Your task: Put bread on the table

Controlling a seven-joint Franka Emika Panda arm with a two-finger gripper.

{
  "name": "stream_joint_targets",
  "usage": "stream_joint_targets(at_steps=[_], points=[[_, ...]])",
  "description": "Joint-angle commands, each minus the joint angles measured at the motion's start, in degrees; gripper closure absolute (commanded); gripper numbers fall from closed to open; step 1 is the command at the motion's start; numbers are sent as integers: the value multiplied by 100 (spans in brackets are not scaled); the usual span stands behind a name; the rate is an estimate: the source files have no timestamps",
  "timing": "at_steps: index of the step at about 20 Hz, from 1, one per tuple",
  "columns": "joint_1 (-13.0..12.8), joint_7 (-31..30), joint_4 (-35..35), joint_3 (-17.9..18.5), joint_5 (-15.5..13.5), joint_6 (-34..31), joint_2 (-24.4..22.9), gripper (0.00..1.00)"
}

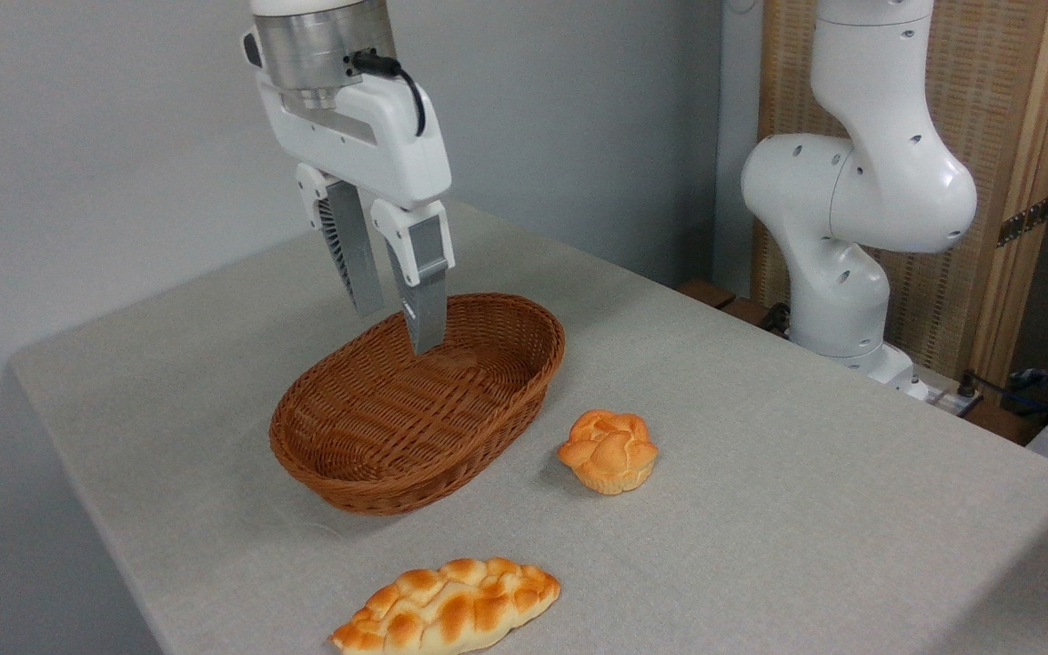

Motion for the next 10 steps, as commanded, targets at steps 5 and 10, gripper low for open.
stream_joint_targets(at_steps=[5, 10], points=[[-919, -10, 241, 1082, 37, -223, 45, 0], [-1050, -9, 232, 1257, 46, -232, 1, 0]])
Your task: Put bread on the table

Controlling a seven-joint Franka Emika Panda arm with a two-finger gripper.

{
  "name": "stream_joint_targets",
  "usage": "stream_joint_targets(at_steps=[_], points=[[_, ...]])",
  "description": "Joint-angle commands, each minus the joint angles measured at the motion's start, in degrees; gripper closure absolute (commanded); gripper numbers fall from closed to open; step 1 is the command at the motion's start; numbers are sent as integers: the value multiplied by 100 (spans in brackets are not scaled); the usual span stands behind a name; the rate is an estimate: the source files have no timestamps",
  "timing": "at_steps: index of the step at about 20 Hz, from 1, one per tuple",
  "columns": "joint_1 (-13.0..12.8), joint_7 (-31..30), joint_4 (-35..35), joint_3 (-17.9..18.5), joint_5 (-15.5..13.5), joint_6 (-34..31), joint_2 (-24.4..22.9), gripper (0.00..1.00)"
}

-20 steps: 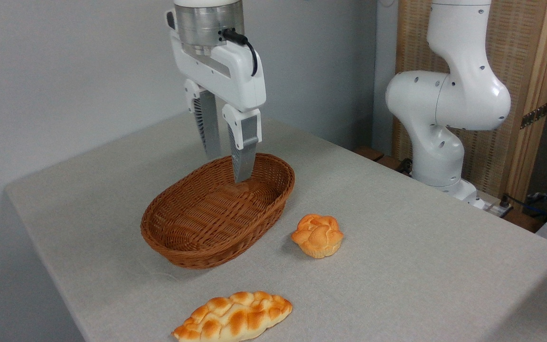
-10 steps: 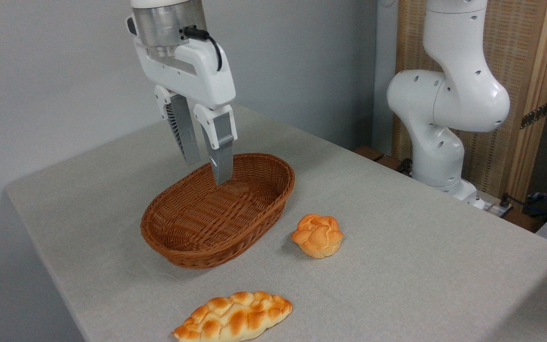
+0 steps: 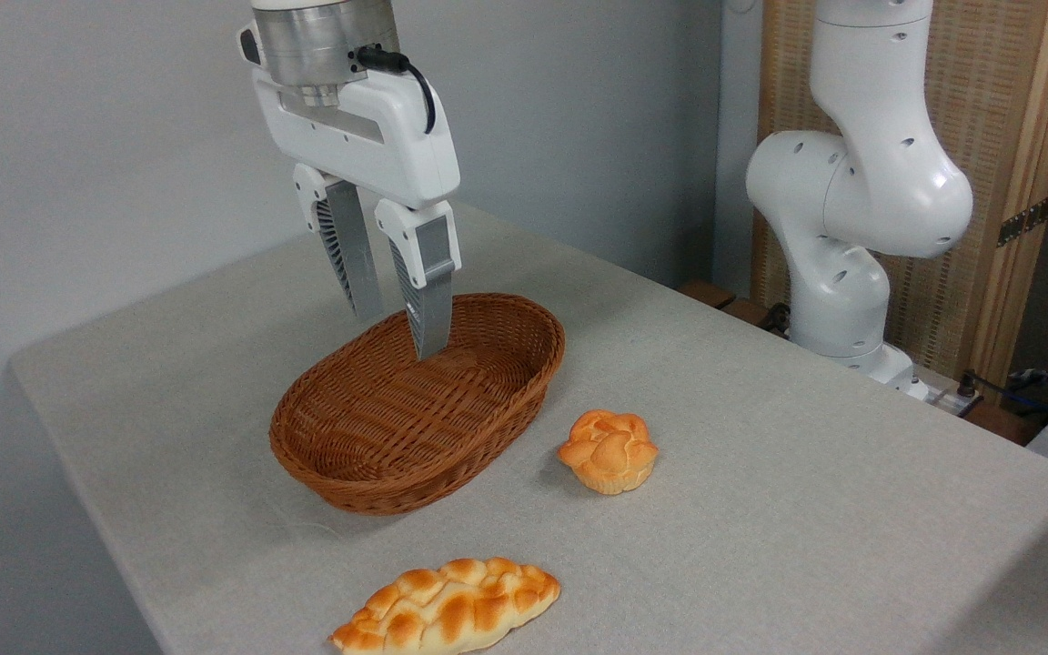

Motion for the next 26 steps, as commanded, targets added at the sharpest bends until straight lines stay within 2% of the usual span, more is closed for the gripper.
stream_joint_targets(at_steps=[1, 3, 26], points=[[-489, 3, 103, 494, 38, -205, -28, 0], [-710, 3, 103, 767, 38, -205, -19, 0], [-694, 3, 103, 751, 29, -223, -19, 0]])
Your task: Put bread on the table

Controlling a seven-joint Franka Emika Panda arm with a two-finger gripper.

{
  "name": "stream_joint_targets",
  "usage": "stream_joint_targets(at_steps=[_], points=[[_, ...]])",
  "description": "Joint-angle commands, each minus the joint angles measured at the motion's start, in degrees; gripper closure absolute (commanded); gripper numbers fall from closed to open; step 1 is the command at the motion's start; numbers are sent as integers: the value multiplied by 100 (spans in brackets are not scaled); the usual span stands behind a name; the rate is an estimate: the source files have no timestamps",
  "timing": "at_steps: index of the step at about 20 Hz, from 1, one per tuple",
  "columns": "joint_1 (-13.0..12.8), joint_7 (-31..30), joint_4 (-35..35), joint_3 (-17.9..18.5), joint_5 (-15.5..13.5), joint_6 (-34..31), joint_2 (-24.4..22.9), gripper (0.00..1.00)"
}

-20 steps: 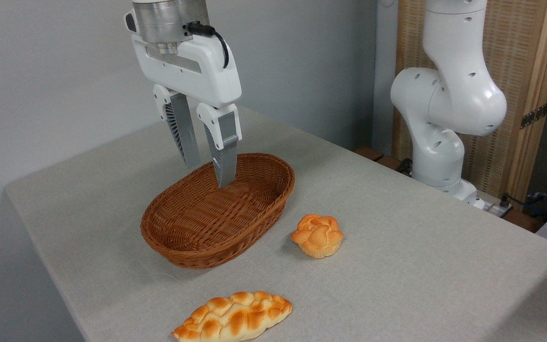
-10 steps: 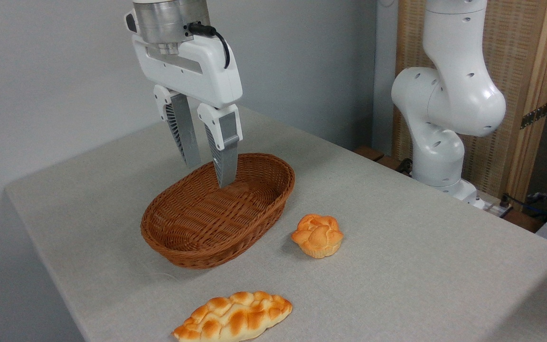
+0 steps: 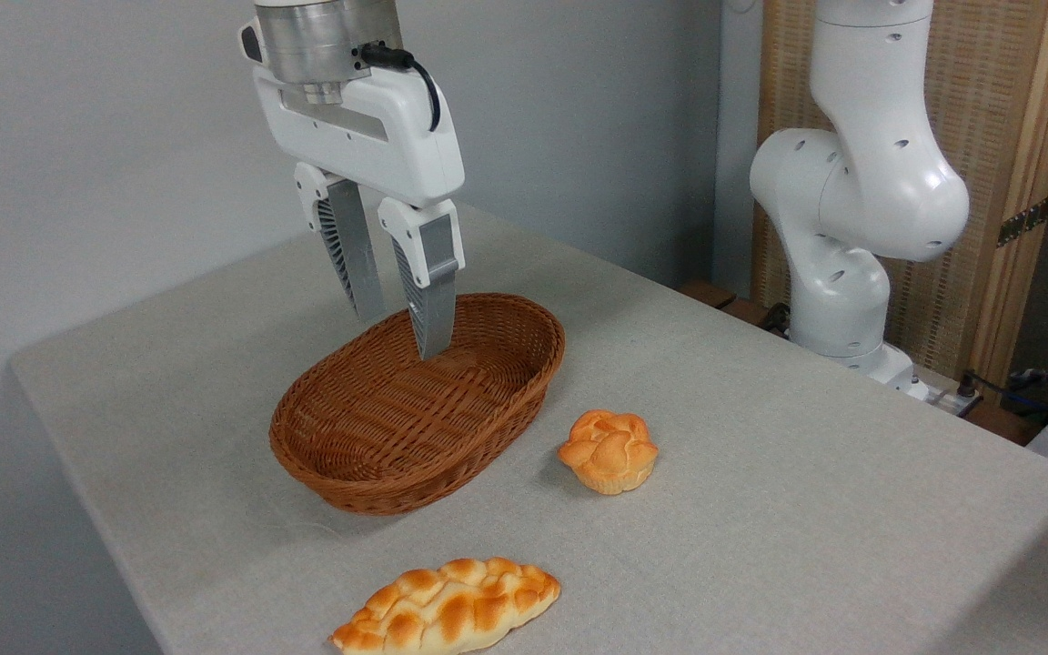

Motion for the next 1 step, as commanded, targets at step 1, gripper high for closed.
stream_joint_targets(at_steps=[1], points=[[-94, -23, 90, 97, 38, -211, -14, 0]])
